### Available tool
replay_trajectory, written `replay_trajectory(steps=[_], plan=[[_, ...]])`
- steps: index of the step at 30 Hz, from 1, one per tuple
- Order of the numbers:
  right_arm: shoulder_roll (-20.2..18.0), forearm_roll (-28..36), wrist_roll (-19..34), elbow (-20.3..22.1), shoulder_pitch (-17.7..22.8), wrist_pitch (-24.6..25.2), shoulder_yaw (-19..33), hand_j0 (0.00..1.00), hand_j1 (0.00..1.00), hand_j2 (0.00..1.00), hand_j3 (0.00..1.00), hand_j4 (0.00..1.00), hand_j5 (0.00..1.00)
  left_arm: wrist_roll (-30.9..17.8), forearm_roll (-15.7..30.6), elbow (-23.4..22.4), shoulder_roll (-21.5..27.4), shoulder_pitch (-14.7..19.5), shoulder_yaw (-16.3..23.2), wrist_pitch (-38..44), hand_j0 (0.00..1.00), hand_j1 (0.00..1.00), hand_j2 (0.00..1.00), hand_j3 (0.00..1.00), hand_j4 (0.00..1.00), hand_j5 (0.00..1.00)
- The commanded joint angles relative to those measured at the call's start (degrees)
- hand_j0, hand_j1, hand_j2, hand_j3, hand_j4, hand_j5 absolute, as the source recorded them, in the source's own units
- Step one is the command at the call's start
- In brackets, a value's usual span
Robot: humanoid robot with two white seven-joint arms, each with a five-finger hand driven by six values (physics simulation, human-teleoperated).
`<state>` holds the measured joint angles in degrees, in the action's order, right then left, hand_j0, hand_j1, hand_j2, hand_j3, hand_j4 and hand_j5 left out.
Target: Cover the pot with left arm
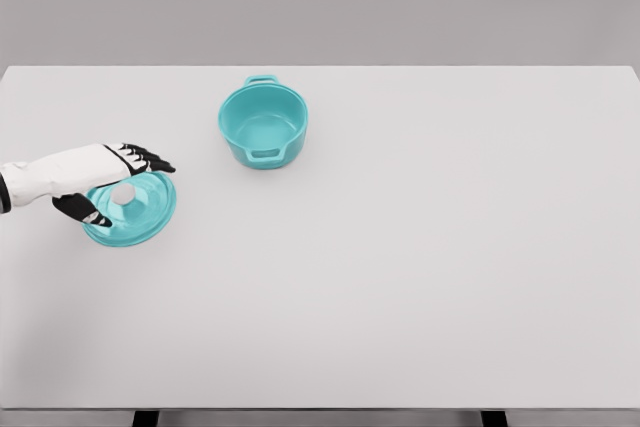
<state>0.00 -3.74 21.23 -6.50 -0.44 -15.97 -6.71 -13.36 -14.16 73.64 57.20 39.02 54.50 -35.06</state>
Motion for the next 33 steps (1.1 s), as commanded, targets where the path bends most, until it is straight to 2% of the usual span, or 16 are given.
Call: replay_trajectory(steps=[1, 4, 7, 12, 17, 21, 26, 33], plan=[[0.00, -0.04, 0.04, -0.01, 0.00, -0.03, 0.03, 1.00, 1.00, 1.00, 1.00, 1.00, 1.00, -0.44, 0.45, -0.08, 0.10, -0.09, -0.01, 0.06, 0.97, 0.97, 0.97, 0.97, 0.97, 0.97], [0.00, -0.04, 0.04, -0.01, -0.09, -0.03, 0.03, 1.00, 1.00, 1.00, 1.00, 1.00, 1.00, -0.44, 0.27, -0.95, 0.19, -0.09, -0.01, 0.06, 0.76, 0.76, 0.76, 0.76, 0.76, 0.76], [0.00, -0.04, 0.04, -0.01, 0.00, -0.03, 0.03, 1.00, 1.00, 1.00, 1.00, 1.00, 1.00, -0.44, 0.36, -1.57, 0.19, 0.00, -0.09, 0.06, 0.67, 0.67, 0.67, 0.67, 0.67, 0.67], [0.00, -0.04, 0.04, -0.01, -0.09, -0.03, 0.03, 1.00, 1.00, 1.00, 1.00, 1.00, 1.00, -0.44, -0.08, -2.98, 0.02, -0.09, -0.01, 0.06, 0.65, 0.65, 0.65, 0.65, 0.65, 0.65], [0.00, -0.04, 0.04, -0.01, 0.00, -0.03, -0.06, 1.00, 1.00, 1.00, 1.00, 1.00, 1.00, -0.35, -0.08, -2.71, -0.60, -0.18, 1.22, 0.06, 0.54, 0.54, 0.54, 0.54, 0.54, 0.54], [0.00, -0.04, -0.05, -0.01, -0.09, -0.03, 0.03, 1.00, 1.00, 1.00, 1.00, 1.00, 1.00, -0.18, 0.36, -2.89, -0.69, -0.18, 1.75, 0.06, 0.49, 0.49, 0.49, 0.49, 0.49, 0.49], [0.00, -0.04, 0.04, -0.01, -0.09, -0.03, 0.03, 1.00, 1.00, 1.00, 1.00, 1.00, 1.00, -0.18, 0.45, -2.71, -0.78, -0.26, 1.75, 0.06, 0.48, 0.48, 0.48, 0.48, 0.48, 0.48], [0.00, -0.04, 0.04, -0.01, 0.00, -0.03, 0.03, 1.00, 1.00, 1.00, 1.00, 1.00, 1.00, 0.35, 0.89, 3.61, 0.98, 3.78, 1.58, 0.06, 0.48, 0.48, 0.48, 0.48, 0.48, 0.48]])
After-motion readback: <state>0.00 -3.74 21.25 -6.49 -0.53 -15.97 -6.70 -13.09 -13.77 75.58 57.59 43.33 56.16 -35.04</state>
